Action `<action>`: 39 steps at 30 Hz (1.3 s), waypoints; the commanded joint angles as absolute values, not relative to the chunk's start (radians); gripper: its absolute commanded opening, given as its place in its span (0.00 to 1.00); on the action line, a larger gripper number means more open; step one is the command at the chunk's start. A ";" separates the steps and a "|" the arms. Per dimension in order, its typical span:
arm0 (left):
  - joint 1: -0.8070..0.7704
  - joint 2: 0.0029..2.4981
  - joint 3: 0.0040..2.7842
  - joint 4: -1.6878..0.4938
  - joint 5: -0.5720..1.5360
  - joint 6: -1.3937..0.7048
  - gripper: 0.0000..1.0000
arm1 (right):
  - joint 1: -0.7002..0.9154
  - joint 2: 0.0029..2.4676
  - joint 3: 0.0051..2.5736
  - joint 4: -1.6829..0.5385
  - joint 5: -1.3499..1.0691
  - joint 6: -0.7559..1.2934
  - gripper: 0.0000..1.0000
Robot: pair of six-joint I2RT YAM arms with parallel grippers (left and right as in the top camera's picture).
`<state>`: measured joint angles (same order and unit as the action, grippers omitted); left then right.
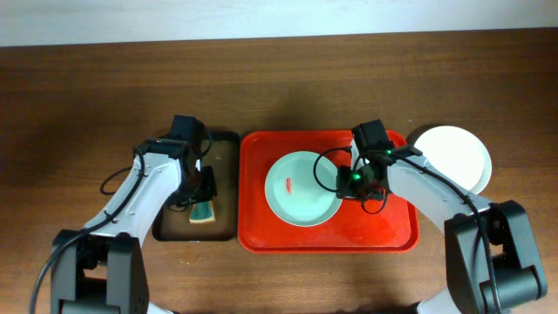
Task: Clean dirty plates on tray and stack at the side
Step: 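Lower the left gripper into the black tray and grasp the sponge, then scrub the pale green plate with the sponge while the right gripper holds it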
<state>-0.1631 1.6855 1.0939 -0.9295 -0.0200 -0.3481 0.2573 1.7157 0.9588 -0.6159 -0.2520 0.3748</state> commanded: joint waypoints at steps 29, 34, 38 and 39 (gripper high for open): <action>-0.109 1.751 1.200 -0.929 0.005 -0.237 0.00 | 0.269 1.708 0.953 -0.633 -0.468 0.405 0.41; -0.123 1.751 1.212 -0.940 0.022 -0.237 0.00 | 0.268 1.708 0.953 -0.593 -0.253 0.405 0.37; -0.156 1.752 1.209 -0.940 0.022 -0.237 0.00 | 0.274 1.708 0.952 -0.598 -0.266 0.406 0.31; -0.162 1.752 1.202 -0.939 0.021 -0.237 0.00 | 0.288 1.708 0.952 -0.598 -0.273 0.405 0.31</action>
<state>-0.1467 1.7504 1.1877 -0.9382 0.0082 -0.2527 0.2657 1.7157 0.9573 -0.5972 -0.2901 0.4084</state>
